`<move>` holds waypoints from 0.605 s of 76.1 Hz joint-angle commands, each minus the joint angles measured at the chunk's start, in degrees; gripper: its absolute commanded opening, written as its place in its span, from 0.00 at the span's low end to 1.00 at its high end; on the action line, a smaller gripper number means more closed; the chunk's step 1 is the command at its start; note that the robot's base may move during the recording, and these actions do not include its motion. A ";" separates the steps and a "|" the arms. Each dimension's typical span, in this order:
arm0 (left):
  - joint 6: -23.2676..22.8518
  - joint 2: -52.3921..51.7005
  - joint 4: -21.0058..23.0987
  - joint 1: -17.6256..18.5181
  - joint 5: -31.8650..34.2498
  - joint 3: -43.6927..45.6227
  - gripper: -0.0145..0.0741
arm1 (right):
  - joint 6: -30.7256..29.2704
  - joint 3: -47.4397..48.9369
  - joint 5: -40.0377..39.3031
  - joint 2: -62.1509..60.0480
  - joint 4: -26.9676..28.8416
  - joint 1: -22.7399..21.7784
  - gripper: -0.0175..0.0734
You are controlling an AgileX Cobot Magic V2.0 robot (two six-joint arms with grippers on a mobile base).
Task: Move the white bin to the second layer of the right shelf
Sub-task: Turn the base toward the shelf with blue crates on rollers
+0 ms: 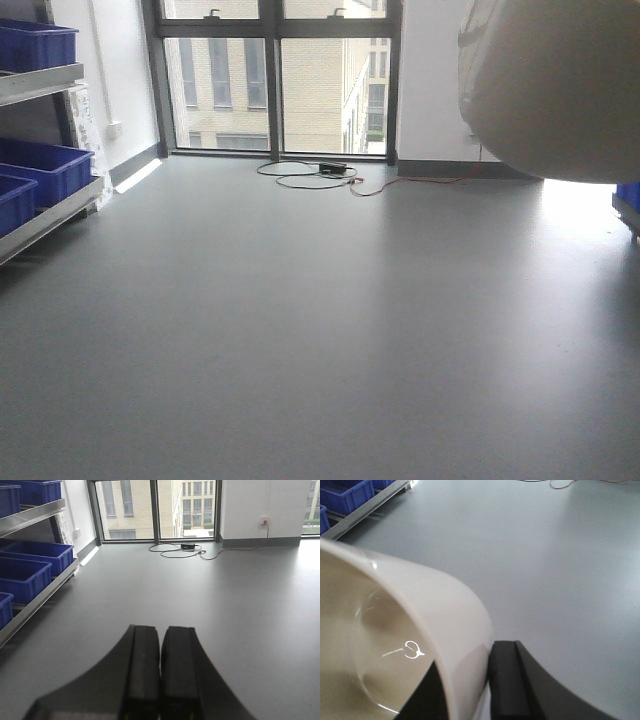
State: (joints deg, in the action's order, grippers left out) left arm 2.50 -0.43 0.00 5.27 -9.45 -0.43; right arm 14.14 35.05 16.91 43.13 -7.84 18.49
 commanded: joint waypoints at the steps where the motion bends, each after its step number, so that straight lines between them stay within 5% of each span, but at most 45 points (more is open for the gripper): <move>1: -0.30 -0.80 0.00 0.33 5.01 -2.11 0.26 | 0.01 1.75 -5.87 -0.37 -0.64 -0.41 0.25; 46: -0.30 -0.80 0.00 0.33 5.01 -2.11 0.26 | 0.01 1.75 -5.70 -0.37 -0.64 -0.41 0.25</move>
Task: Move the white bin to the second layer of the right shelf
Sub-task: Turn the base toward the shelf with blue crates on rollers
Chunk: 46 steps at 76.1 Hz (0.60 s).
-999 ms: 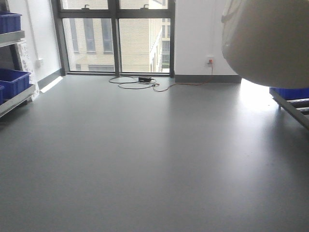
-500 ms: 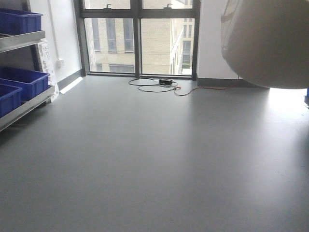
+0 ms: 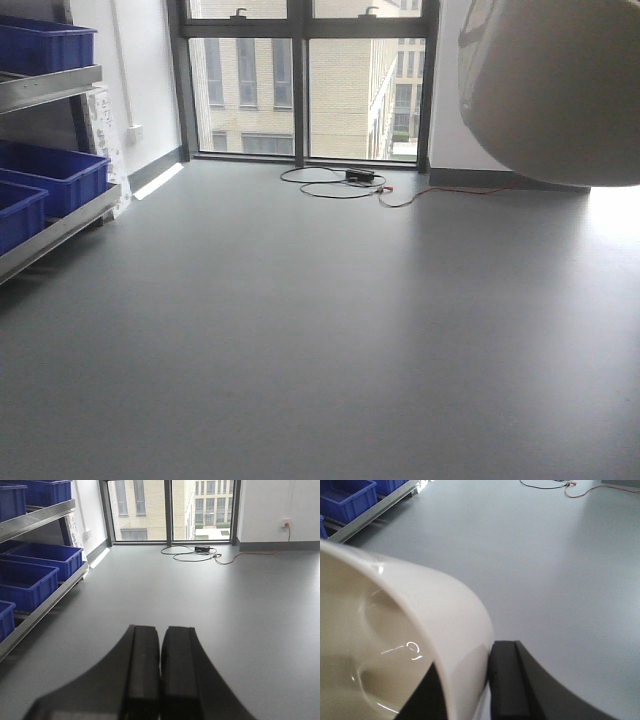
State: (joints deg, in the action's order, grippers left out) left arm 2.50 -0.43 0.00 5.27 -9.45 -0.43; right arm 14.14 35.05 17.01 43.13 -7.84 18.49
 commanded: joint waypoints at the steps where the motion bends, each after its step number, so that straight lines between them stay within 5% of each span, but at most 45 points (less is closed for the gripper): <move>1: -0.30 -0.80 0.00 0.33 5.01 -2.11 0.26 | 0.01 1.75 -5.79 -0.37 -0.64 -0.41 0.25; 46: -0.30 -0.80 0.00 0.33 5.01 -2.11 0.26 | 0.01 1.75 -5.79 -0.37 -0.64 -0.41 0.25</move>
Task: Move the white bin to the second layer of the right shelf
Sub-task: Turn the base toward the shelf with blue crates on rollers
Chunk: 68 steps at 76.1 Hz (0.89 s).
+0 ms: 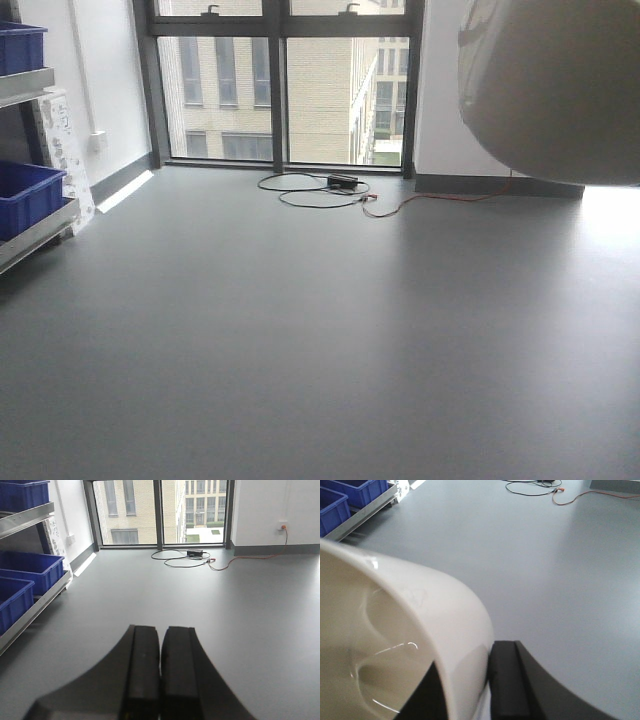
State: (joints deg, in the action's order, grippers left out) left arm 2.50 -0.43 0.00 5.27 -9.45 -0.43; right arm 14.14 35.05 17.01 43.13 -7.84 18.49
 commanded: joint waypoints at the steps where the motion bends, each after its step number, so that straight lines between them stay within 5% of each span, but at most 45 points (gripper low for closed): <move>1: -0.30 -0.80 0.00 0.33 5.01 -2.11 0.26 | 0.01 1.75 -5.79 -0.37 -0.64 -0.41 0.25; 68: -0.30 -0.80 0.00 0.33 5.01 -2.11 0.26 | 0.01 1.75 -5.12 -0.37 -0.64 -0.41 0.25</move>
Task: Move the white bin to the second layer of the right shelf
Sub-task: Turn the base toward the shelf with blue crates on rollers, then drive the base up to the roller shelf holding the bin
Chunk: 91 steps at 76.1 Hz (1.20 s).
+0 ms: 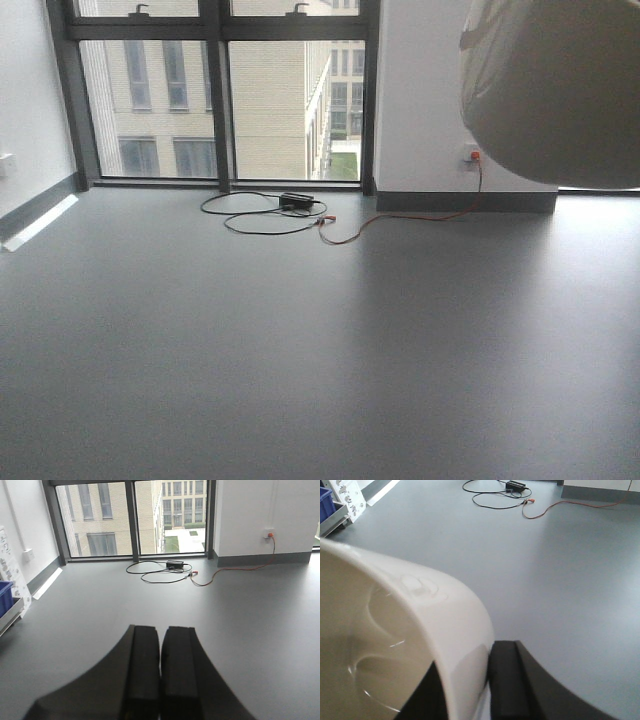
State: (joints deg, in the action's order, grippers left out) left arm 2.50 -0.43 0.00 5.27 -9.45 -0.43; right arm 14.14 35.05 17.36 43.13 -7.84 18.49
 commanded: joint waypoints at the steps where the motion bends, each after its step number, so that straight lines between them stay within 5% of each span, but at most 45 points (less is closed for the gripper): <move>1: -0.30 -0.80 0.00 0.33 5.01 -2.11 0.26 | 0.01 1.75 -5.47 -0.37 -0.64 -0.41 0.25; 91: -0.30 -0.80 0.00 0.33 5.01 -2.11 0.26 | 0.01 1.75 -5.47 -0.37 -0.64 -0.41 0.25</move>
State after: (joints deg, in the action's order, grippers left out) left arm 2.50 -0.43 0.00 5.27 -9.45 -0.43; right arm 14.14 35.05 17.49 43.13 -7.84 18.49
